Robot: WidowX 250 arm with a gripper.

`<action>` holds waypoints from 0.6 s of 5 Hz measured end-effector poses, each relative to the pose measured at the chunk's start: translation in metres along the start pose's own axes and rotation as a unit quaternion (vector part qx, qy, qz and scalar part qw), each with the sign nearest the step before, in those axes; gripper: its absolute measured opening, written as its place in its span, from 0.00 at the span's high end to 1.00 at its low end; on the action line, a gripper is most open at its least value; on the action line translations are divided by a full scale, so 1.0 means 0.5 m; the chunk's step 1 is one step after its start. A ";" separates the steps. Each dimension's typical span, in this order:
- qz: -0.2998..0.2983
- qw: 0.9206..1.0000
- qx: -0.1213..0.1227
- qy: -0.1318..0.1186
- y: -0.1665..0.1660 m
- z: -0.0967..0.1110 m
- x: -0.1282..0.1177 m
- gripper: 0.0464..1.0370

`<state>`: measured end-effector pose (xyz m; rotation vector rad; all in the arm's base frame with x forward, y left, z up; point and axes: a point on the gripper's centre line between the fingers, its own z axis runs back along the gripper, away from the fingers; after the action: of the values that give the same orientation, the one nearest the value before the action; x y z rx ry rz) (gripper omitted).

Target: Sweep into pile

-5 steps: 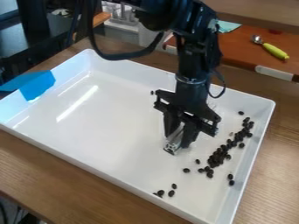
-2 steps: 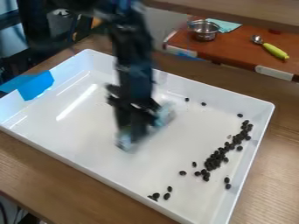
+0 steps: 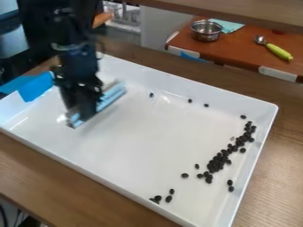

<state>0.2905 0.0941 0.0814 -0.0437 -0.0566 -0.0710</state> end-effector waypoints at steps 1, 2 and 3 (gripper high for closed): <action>0.021 1.000 0.017 0.001 0.024 -0.020 0.016 0.67; 0.039 0.999 0.034 0.007 0.016 -0.047 0.035 0.67; 0.041 0.998 0.047 0.001 -0.004 -0.053 0.071 0.67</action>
<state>0.3274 0.0885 0.0570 0.0481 -0.0564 0.0143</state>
